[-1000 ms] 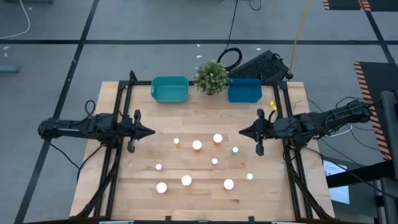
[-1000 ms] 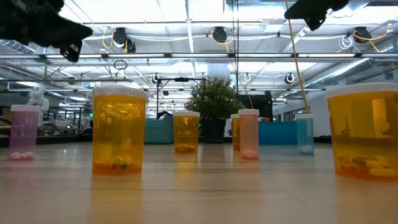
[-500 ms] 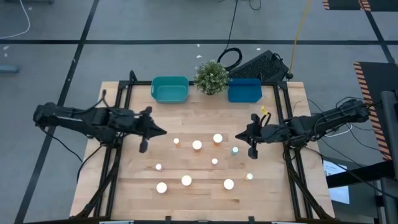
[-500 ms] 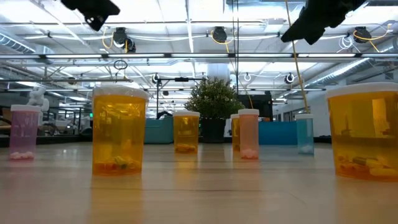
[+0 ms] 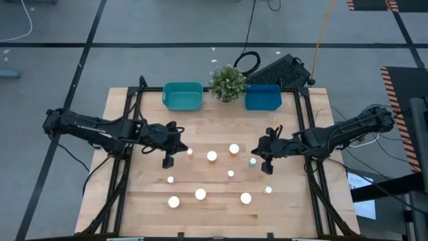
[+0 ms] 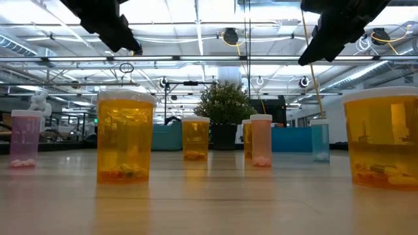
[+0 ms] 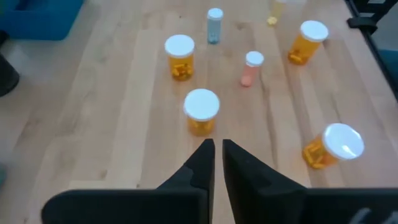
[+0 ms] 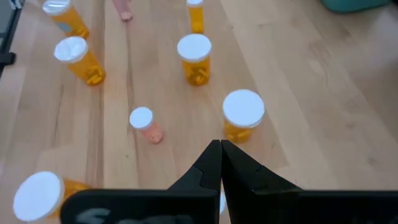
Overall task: Pick and place medicine bottles into bin by pill shape (circle, oval)
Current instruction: Put the large orange pill bottle into the blue bin
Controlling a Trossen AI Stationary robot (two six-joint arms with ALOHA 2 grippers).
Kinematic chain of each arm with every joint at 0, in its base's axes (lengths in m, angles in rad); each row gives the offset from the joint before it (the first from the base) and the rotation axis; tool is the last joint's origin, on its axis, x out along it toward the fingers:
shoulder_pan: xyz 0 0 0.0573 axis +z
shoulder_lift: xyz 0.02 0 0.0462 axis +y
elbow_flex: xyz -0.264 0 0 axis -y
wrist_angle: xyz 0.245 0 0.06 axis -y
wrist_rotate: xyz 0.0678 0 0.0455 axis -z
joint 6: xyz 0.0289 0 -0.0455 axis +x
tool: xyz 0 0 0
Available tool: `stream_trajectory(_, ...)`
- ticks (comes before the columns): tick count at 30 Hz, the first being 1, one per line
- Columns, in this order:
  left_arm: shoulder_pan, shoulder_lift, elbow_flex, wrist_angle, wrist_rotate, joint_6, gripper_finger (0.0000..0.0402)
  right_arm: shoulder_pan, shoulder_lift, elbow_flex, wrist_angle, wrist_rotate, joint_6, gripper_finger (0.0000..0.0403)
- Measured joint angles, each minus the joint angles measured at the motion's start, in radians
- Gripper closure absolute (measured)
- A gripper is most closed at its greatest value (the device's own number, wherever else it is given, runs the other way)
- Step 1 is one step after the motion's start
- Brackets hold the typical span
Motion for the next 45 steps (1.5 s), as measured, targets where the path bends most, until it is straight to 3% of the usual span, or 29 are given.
stream_trajectory(4,0.030,-0.008,0.000,0.003,0.000,0.024,0.0355,0.000,0.053,0.062,-0.031,0.000,0.004,0.0387)
stream_trajectory(9,0.042,-0.008,0.001,-0.006,0.000,0.030,0.0353,-0.008,0.160,0.185,-0.098,0.001,0.008,0.0341)
stream_trajectory(19,0.042,-0.008,0.001,-0.014,0.001,0.064,0.0353,-0.094,0.365,0.381,-0.182,0.005,-0.183,0.0241)
stream_trajectory(26,0.045,-0.007,0.001,-0.014,-0.002,0.096,0.0353,-0.175,0.412,0.389,-0.198,-0.049,-0.258,0.0189)
stream_trajectory(35,0.045,-0.008,0.001,-0.014,-0.006,0.097,0.0353,-0.177,0.448,0.389,-0.150,-0.049,-0.343,0.0133)
stream_trajectory(45,0.066,-0.008,0.001,-0.012,-0.007,0.108,0.0353,-0.177,0.478,0.377,-0.128,-0.111,-0.346,0.0099)
